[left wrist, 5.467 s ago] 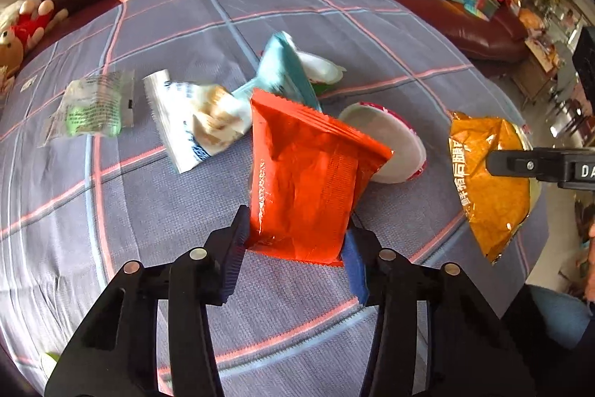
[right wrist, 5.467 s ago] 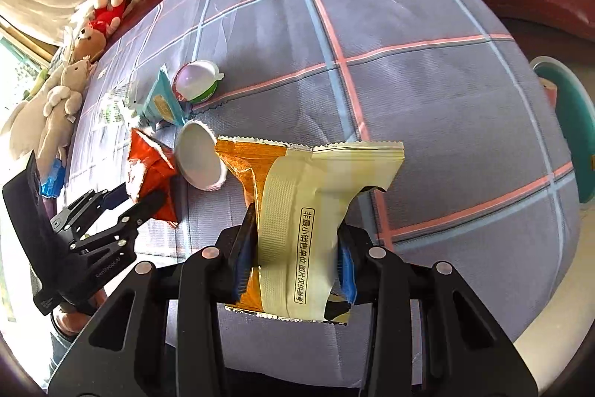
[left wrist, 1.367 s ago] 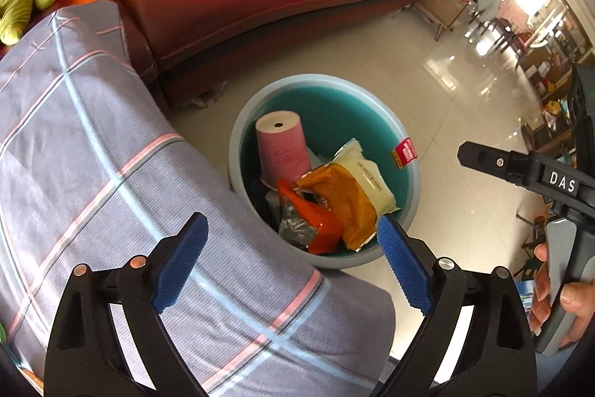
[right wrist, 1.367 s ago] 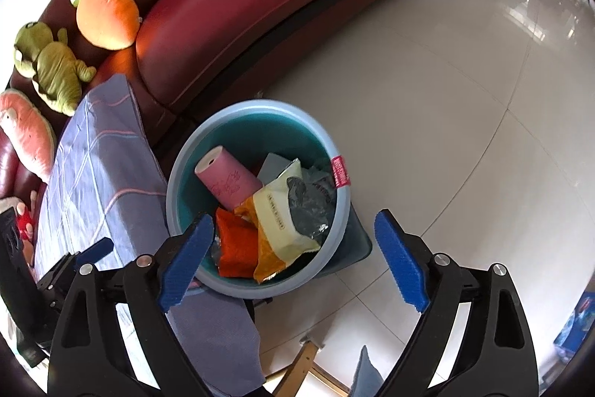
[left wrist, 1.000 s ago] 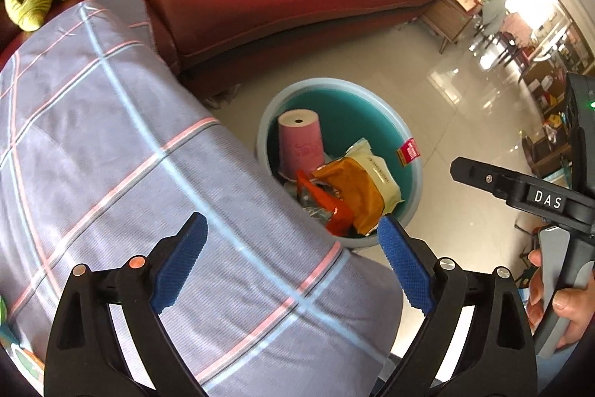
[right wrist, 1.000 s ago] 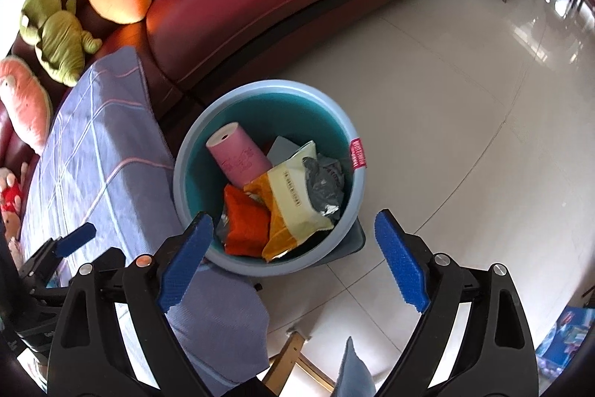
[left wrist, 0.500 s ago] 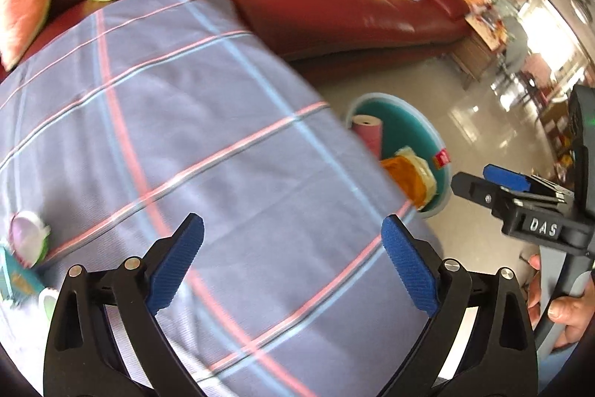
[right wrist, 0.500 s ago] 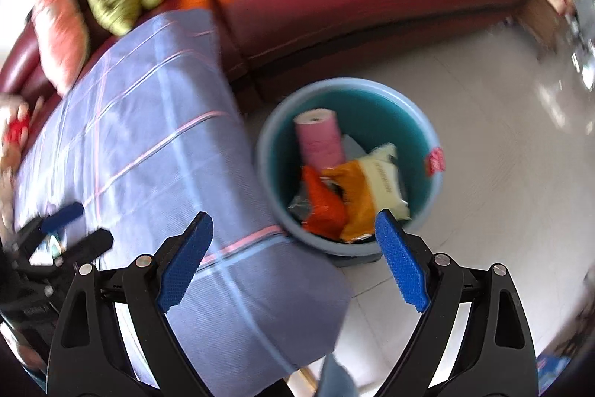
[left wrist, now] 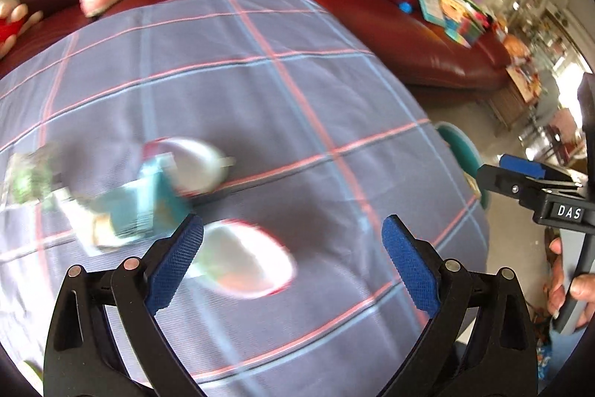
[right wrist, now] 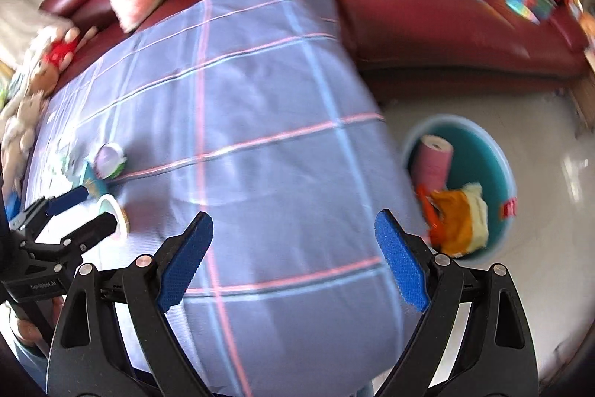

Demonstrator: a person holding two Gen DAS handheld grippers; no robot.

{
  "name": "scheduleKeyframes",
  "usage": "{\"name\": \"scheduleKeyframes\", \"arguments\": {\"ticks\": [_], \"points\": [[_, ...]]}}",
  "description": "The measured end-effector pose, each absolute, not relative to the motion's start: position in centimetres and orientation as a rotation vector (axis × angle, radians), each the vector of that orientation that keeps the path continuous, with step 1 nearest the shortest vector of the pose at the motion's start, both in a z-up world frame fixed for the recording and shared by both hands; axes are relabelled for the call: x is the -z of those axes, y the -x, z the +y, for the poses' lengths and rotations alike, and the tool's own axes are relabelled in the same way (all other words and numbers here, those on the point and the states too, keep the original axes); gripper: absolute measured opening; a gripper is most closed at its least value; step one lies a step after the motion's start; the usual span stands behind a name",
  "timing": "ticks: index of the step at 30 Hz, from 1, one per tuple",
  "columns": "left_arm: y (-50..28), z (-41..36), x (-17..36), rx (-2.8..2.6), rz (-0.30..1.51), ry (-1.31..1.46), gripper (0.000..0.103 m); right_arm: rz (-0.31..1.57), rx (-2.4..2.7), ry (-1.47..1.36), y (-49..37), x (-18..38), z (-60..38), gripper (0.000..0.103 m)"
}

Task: Collect trash
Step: 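Move both tools back toward the remaining wrappers on the table, then grasp clear green wrapper with left tool while right tool grasps white-blue snack bag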

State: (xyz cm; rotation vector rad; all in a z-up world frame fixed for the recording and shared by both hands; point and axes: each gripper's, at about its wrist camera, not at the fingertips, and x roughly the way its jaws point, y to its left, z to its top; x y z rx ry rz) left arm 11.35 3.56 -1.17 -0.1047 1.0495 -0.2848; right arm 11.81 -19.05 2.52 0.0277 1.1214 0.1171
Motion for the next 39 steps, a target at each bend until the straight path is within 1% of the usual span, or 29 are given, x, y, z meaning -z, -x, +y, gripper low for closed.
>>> {"name": "scheduleKeyframes", "arguments": {"ticks": [10, 14, 18, 24, 30, 33, 38, 39], "points": [[-7.9, 16.6, 2.4, 0.091, 1.053, 0.197, 0.097, 1.127, -0.353, 0.293, -13.1, -3.1, -4.6, 0.085], [-6.7, 20.5, 3.1, 0.017, 1.066, 0.224, 0.097, 1.12, -0.461, 0.43, -13.1, -2.7, 1.0, 0.085], [-6.1, 23.4, 3.6, -0.026, 1.075, 0.262, 0.097, 1.13, -0.535, 0.516, -13.1, -1.8, 4.9, 0.085], [-6.3, 25.6, 4.5, -0.044, 1.088, 0.296, 0.097, 1.141, -0.582, 0.556, -13.4, -1.0, 7.7, 0.085], [-6.5, 28.0, 5.2, -0.077, 1.094, 0.316, 0.097, 1.098, -0.653, 0.726, -13.0, 0.5, 10.7, 0.085], [-6.6, 28.9, 5.6, -0.092, 1.102, 0.327, 0.097, 1.099, -0.686, 0.804, -12.8, 1.2, 11.9, 0.078], [-6.6, 30.2, 6.2, -0.115, 1.118, 0.327, 0.097, 1.075, -0.735, 0.966, -11.8, 2.8, 14.2, 0.074], [-6.6, 30.4, 6.3, -0.119, 1.118, 0.33, 0.097, 1.076, -0.737, 0.99, -11.9, 3.2, 14.6, 0.068]]}}
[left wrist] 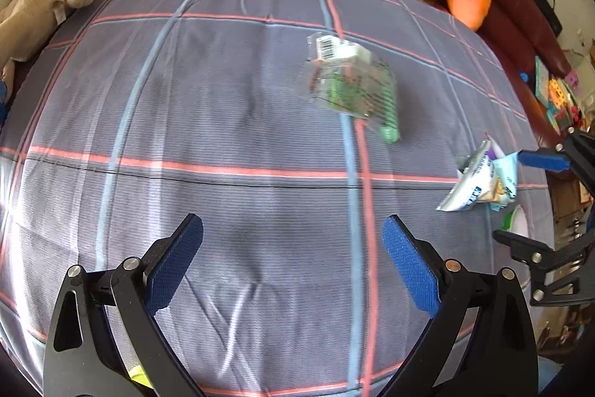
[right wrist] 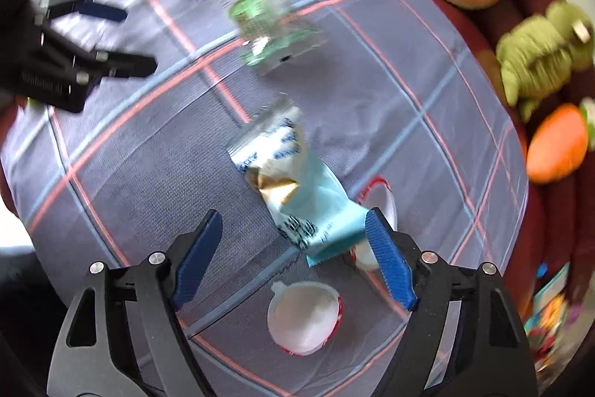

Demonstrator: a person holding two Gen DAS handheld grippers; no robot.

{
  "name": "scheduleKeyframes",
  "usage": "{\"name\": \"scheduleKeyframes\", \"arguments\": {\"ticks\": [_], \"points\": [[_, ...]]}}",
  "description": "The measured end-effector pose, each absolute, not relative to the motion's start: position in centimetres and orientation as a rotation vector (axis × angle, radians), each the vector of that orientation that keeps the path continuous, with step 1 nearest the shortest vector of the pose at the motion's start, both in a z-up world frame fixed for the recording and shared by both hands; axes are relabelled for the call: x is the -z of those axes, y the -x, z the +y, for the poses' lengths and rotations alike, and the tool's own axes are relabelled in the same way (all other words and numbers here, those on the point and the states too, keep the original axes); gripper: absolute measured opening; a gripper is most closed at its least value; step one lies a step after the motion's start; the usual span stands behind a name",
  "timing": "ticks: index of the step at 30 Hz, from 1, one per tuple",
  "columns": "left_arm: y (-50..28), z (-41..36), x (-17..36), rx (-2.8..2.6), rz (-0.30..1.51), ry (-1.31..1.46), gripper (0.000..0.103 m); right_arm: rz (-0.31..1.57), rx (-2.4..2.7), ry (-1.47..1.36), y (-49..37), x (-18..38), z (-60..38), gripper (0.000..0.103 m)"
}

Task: Collect trash
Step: 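Grasp clear green wrapper with left tool while right tool grasps white-blue snack bag, then carry the clear wrapper and white-blue bag over the bin with both tools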

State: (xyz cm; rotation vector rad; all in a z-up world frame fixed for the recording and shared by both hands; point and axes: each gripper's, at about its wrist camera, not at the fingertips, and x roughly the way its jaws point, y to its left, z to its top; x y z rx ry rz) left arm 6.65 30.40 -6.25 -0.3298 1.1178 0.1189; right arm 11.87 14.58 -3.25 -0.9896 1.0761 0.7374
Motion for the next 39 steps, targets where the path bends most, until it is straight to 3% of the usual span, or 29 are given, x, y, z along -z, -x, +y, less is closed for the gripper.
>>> {"name": "scheduleKeyframes", "arguments": {"ticks": [1, 5, 7, 18, 29, 30, 32, 39], "points": [[-6.6, 30.5, 6.3, -0.122, 1.117, 0.333, 0.097, 1.081, -0.736, 1.019, -12.0, 3.8, 14.9, 0.061], [-6.8, 31.0, 6.4, -0.127, 1.118, 0.349, 0.097, 1.112, -0.72, 1.046, -12.8, 5.4, 15.3, 0.049], [-7.0, 31.0, 6.4, -0.128, 1.121, 0.347, 0.097, 1.13, -0.716, 1.024, -13.1, 5.6, 15.1, 0.019], [-12.6, 30.5, 4.7, -0.088, 1.098, 0.262, 0.097, 1.14, -0.642, 0.726, -17.4, -0.2, 13.2, 0.017], [-18.3, 28.5, 6.0, -0.035, 1.13, 0.189, 0.097, 1.15, -0.577, 0.62, -21.2, -1.3, 10.8, 0.017], [-18.3, 28.3, 6.1, -0.027, 1.124, 0.191, 0.094, 1.154, -0.575, 0.612, -21.4, -1.1, 10.6, 0.017], [-18.2, 27.6, 6.2, -0.015, 1.116, 0.177, 0.075, 1.162, -0.572, 0.591, -21.5, -0.9, 10.1, 0.017], [-17.1, 25.5, 5.0, -0.034, 1.07, 0.14, 0.062, 1.168, -0.564, 0.492, -21.4, -0.9, 8.3, 0.017]]}}
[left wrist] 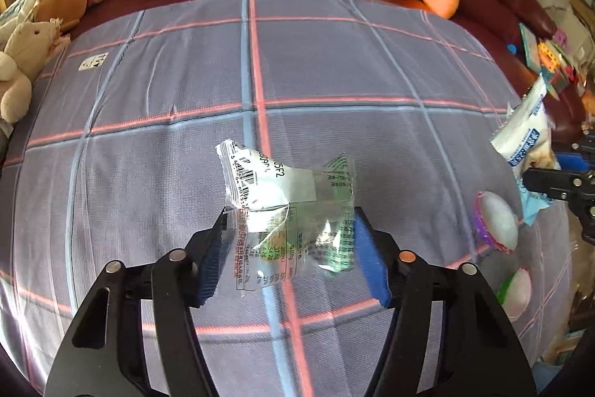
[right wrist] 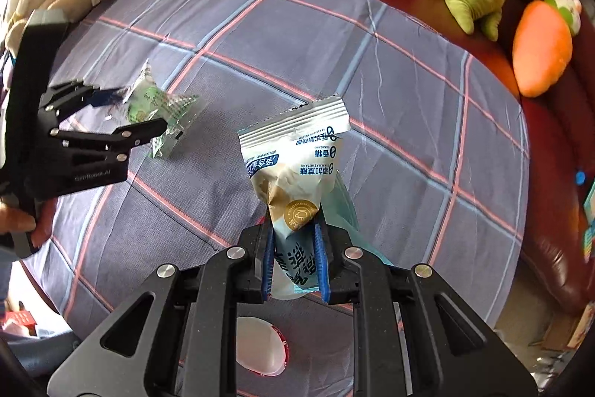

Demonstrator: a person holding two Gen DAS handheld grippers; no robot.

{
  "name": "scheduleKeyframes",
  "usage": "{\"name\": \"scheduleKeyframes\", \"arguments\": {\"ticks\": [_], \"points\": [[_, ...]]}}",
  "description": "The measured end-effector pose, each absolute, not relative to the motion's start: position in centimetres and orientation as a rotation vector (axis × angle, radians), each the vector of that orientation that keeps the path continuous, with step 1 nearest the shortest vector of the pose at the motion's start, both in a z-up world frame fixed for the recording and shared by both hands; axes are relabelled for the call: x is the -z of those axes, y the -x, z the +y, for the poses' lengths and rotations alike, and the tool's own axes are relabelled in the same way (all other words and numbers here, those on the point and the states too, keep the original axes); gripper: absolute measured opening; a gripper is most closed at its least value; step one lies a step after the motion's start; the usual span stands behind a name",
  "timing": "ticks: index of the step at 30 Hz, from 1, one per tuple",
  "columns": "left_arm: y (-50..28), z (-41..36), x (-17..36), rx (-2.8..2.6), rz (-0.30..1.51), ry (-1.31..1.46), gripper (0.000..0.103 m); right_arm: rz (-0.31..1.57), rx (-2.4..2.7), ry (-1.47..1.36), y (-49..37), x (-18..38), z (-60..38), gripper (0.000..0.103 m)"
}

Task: Collect trash
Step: 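Carry the clear wrapper and white-blue bag over the bin with both tools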

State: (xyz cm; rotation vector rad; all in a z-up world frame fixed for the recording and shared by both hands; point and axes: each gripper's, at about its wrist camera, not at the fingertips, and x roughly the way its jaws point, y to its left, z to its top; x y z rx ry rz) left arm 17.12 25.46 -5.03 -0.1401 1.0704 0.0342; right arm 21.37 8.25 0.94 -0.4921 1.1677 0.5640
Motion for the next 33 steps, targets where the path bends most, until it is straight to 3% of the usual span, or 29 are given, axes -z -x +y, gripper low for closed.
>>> {"name": "scheduleKeyframes", "arguments": {"ticks": [4, 18, 33], "points": [[-16.1, 23.9, 4.1, -0.048, 1.044, 0.118, 0.055, 1.156, -0.552, 0.455, -20.9, -1.6, 6.8, 0.017], [-13.1, 17.1, -1.5, 0.034, 0.945, 0.099, 0.055, 1.112, -0.482, 0.302, -17.8, -4.2, -2.0, 0.017], [-12.7, 1.3, -2.9, 0.263, 0.953, -0.016, 0.056, 1.047, -0.292, -0.024, -13.1, -4.5, -18.9, 0.017]]}}
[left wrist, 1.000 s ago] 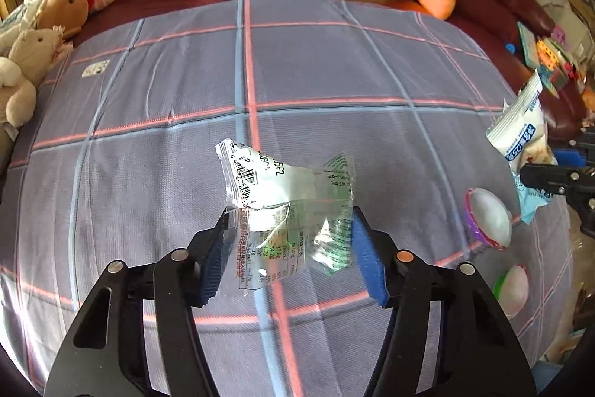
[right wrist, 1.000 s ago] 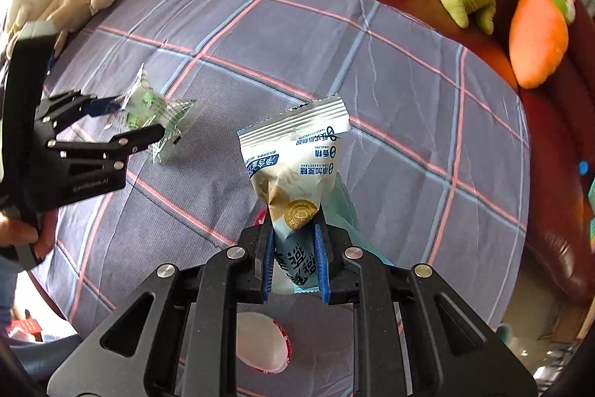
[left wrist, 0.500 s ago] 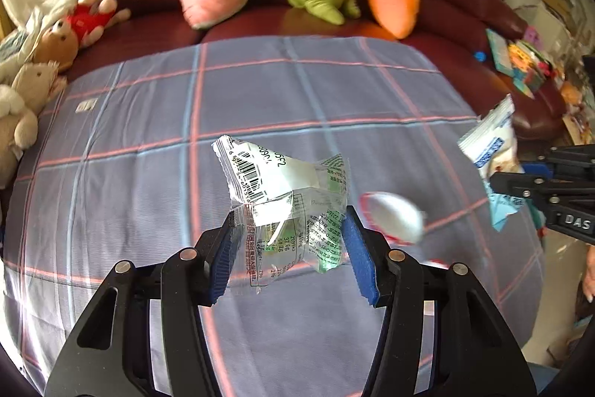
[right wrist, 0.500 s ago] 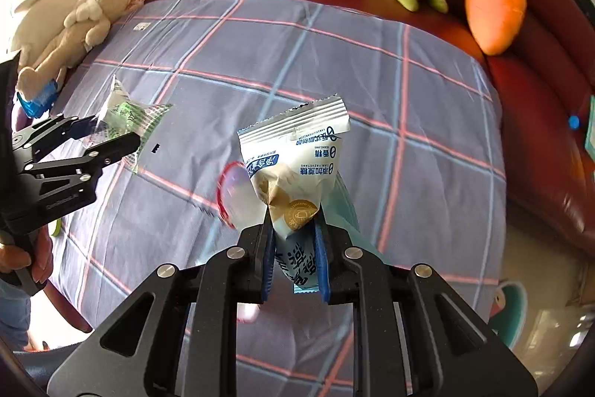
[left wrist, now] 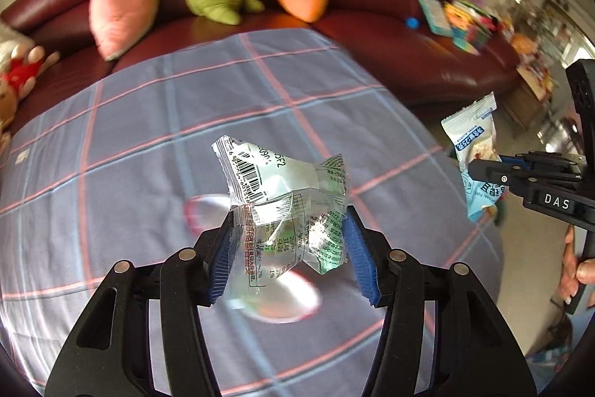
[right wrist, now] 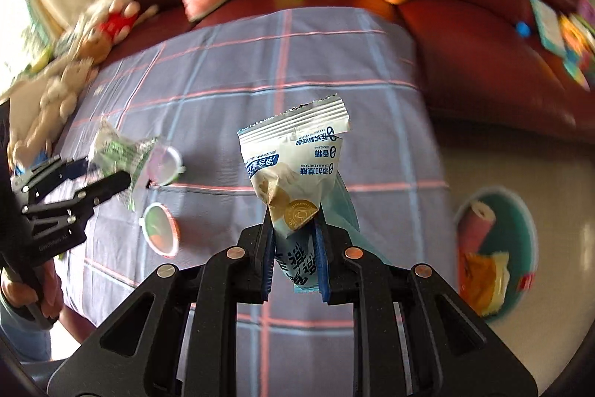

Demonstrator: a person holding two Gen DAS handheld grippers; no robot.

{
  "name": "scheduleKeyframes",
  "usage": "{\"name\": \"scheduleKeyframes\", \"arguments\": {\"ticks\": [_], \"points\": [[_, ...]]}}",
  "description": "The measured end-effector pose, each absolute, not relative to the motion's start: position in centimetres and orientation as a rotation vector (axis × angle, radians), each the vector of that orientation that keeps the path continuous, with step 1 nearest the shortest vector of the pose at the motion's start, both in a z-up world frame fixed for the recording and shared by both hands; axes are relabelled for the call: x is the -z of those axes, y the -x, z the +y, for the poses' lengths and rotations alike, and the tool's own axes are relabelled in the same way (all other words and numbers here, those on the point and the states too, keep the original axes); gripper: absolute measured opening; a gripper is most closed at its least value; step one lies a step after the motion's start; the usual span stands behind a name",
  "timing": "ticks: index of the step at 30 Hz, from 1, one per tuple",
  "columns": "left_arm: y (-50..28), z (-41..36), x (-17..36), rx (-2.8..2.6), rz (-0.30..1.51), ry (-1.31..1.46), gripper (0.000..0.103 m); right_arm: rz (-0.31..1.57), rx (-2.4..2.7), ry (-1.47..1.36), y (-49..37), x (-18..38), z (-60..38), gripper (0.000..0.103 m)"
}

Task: Collect trash
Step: 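Carry the clear wrapper and white-blue bag over the bin with both tools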

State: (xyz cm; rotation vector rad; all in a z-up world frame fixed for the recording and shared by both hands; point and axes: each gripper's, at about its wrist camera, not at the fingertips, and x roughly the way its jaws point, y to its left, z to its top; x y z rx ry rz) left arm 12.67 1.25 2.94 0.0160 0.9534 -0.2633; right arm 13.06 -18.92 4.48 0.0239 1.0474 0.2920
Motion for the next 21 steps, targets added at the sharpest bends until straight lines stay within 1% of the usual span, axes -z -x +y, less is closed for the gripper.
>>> {"name": "scheduleKeyframes", "arguments": {"ticks": [3, 14, 21], "points": [[-12.9, -2.0, -2.9, 0.306, 0.958, -0.042, 0.056, 1.014, -0.246, -0.075, -11.8, -4.4, -23.0, 0.017], [-13.8, -17.7, -1.4, 0.513, 1.002, -0.163, 0.057, 0.948, 0.001, -0.262, -8.5, -3.6, -39.3, 0.018], [-14.9, -25.7, 0.7, 0.608, 1.051, -0.222, 0.058, 0.955, 0.08, -0.344, -7.5, -2.3, -45.3, 0.018]]}}
